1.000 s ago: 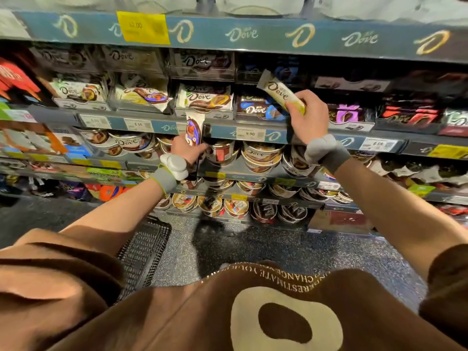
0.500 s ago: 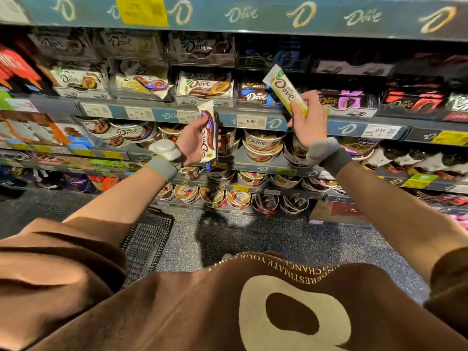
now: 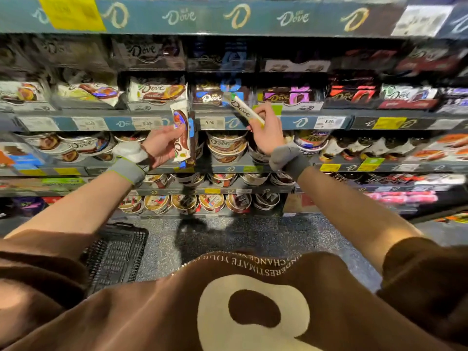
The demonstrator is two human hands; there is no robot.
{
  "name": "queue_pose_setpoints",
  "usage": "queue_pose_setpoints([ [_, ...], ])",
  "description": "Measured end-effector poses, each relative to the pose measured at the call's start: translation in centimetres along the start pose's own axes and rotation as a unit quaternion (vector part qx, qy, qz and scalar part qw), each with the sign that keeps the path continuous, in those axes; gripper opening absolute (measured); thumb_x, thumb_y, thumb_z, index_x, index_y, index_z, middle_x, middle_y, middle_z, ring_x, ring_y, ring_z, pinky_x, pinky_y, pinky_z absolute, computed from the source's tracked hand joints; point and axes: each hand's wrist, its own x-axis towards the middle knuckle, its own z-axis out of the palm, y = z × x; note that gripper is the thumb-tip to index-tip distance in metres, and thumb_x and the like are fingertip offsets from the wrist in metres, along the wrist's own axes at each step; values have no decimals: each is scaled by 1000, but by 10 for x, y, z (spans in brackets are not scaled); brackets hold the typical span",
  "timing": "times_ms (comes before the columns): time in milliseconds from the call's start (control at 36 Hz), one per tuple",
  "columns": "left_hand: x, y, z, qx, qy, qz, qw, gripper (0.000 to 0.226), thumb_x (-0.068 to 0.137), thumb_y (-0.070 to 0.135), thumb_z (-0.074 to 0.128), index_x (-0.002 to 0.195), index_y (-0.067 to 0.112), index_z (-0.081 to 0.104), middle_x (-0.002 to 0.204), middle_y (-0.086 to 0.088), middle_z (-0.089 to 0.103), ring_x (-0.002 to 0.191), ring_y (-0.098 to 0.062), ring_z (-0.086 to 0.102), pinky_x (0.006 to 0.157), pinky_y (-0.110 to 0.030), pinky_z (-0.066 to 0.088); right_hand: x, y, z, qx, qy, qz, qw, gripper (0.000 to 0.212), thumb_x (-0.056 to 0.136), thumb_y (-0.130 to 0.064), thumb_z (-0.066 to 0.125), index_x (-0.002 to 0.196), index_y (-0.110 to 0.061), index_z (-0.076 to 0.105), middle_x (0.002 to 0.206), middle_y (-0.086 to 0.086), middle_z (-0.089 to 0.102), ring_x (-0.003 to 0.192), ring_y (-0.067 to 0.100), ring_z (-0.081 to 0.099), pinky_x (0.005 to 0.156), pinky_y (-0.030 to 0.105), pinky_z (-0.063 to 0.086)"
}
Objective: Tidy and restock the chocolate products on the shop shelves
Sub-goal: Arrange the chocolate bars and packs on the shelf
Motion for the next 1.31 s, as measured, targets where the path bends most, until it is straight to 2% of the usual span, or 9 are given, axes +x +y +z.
queue_pose_setpoints([
  [111, -2, 2, 2, -21, 10, 2, 1000, 13, 99, 6, 43, 98, 10, 56, 36, 6, 54, 29, 1, 48, 32, -8, 35, 3, 3, -1, 3, -8, 10, 1000, 36, 96, -10, 44, 131, -1, 44, 119, 17, 57, 93, 26, 62, 76, 30, 47],
  [250, 5, -3, 0, -37, 1, 2, 999, 17, 96, 7, 50, 109, 1, 58, 48, 3, 64, 38, 1, 56, 38, -9, 43, 10, 10, 2, 4, -34, 56, 998, 39, 91, 3, 43, 130, 0, 43, 119, 20, 45, 105, 30, 46, 90, 33, 36],
  [306, 10, -6, -4, -71, -1, -14, 997, 18, 94, 7, 53, 109, -2, 58, 62, 0, 71, 50, -3, 64, 45, -13, 49, 9, 7, 4, 80, -33, 94, 992, 30, 92, 4, 40, 120, -7, 44, 103, 10, 46, 87, 21, 49, 77, 31, 44],
  [389, 18, -10, -8, -91, -28, -24, 995, 16, 93, 6, 54, 107, -1, 60, 73, -3, 73, 61, -8, 69, 52, -18, 54, 11, -5, 0, 206, -40, 170, 963, 26, 89, 8, 37, 93, -17, 44, 78, 0, 41, 62, 11, 39, 51, 20, 34],
  [528, 31, -10, -7, -85, -49, -19, 995, 18, 92, 6, 56, 109, 1, 58, 81, -7, 74, 69, -12, 71, 60, -22, 56, 18, -14, 0, 313, -70, 176, 931, 23, 91, -11, 56, 72, -15, 43, 53, -2, 38, 47, 11, 33, 43, 21, 26],
  [639, 35, -5, 1, -74, -73, -10, 995, 10, 92, 3, 56, 101, 6, 60, 78, -4, 74, 68, -10, 70, 59, -19, 55, 22, -22, 5, 300, -100, 153, 936, 15, 89, -24, 66, 92, -10, 63, 59, -3, 42, 52, 8, 38, 47, 18, 34],
  [861, 44, -4, 10, -48, -42, -4, 998, 32, 87, 1, 63, 118, 0, 55, 75, -6, 74, 64, -12, 70, 56, -24, 56, 25, -34, 9, 272, -111, 149, 944, 29, 85, -24, 71, 96, 2, 65, 76, 11, 58, 53, 8, 46, 46, 15, 38],
  [1083, 51, -6, 10, -10, -33, 1, 999, 48, 83, 9, 70, 128, 1, 52, 81, -8, 75, 68, -15, 71, 62, -27, 58, 29, -35, 7, 239, -134, 162, 948, 14, 80, -18, 74, 84, -9, 65, 82, 14, 61, 54, 9, 47, 46, 16, 38],
  [1306, 51, -7, 6, -56, -58, -10, 997, 9, 92, 3, 55, 98, 3, 62, 73, -5, 74, 63, -13, 70, 57, -24, 56, 32, -27, -2, 172, -128, 154, 965, 15, 86, -14, 68, 74, -12, 60, 66, 4, 57, 52, 8, 48, 47, 13, 42],
])
